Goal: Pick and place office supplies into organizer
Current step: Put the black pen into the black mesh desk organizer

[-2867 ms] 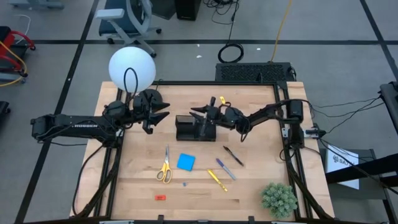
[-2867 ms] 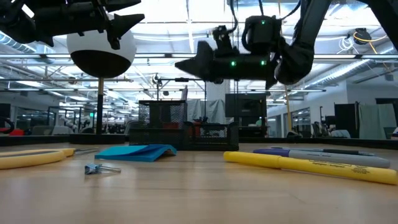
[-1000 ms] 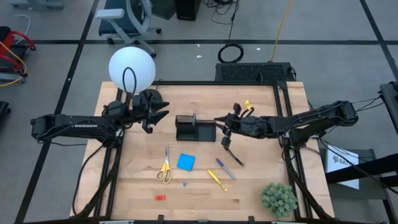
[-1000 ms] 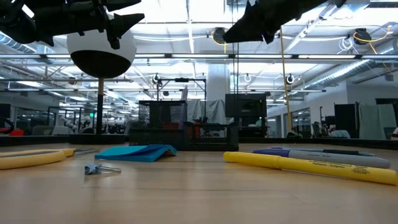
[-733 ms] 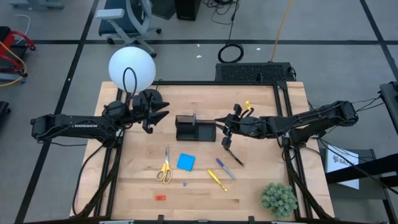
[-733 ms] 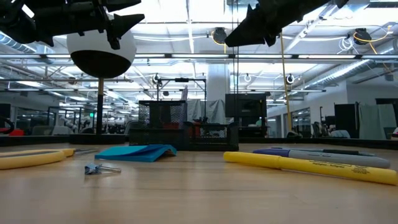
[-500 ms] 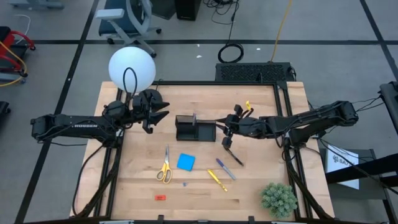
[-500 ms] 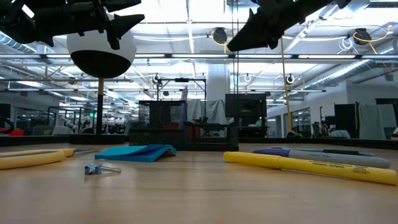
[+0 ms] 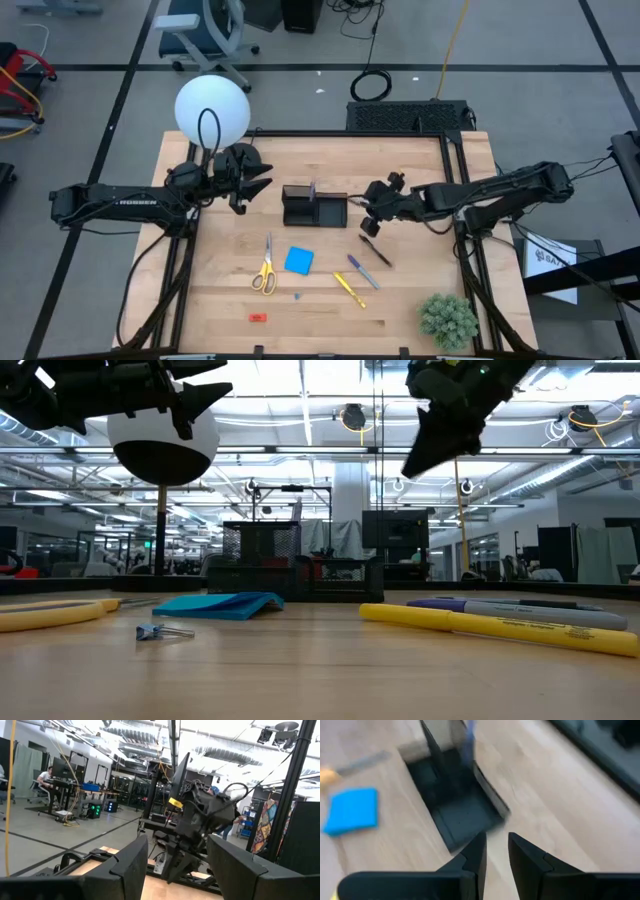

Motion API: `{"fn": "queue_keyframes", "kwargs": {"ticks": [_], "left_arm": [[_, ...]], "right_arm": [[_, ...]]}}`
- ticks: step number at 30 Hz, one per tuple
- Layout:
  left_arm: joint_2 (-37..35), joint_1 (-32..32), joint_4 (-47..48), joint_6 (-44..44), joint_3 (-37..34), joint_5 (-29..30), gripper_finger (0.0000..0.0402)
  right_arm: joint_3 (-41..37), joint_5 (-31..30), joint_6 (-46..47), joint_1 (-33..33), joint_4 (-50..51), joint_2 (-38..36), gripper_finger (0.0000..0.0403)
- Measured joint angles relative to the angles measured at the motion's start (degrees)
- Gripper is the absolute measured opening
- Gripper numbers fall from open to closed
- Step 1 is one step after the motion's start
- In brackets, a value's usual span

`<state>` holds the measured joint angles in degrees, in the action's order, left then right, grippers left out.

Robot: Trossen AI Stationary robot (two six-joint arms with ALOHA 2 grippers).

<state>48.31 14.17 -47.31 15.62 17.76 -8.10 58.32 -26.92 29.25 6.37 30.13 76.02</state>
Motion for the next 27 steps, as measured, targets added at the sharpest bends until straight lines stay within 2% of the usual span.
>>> {"fn": "queue_keyframes", "kwargs": {"ticks": [5,12,19,27], "left_arm": [[0.0,0.0,0.0,0.0,0.0,0.0,0.0209],[0.0,0.0,0.0,0.0,0.0,0.0,0.0209],[0.0,0.0,0.2,0.0,0.0,0.1,0.0209],[0.0,0.0,0.3,0.0,0.0,0.2,0.0209]], "right_arm": [[9.1,2.5,10.1,0.0,12.3,3.9,0.0071],[19.4,11.9,23.0,0.0,25.7,11.5,0.0071],[21.2,19.6,31.3,0.2,36.5,17.0,0.0071],[21.2,22.7,33.8,2.6,40.3,20.5,0.0071]]}}
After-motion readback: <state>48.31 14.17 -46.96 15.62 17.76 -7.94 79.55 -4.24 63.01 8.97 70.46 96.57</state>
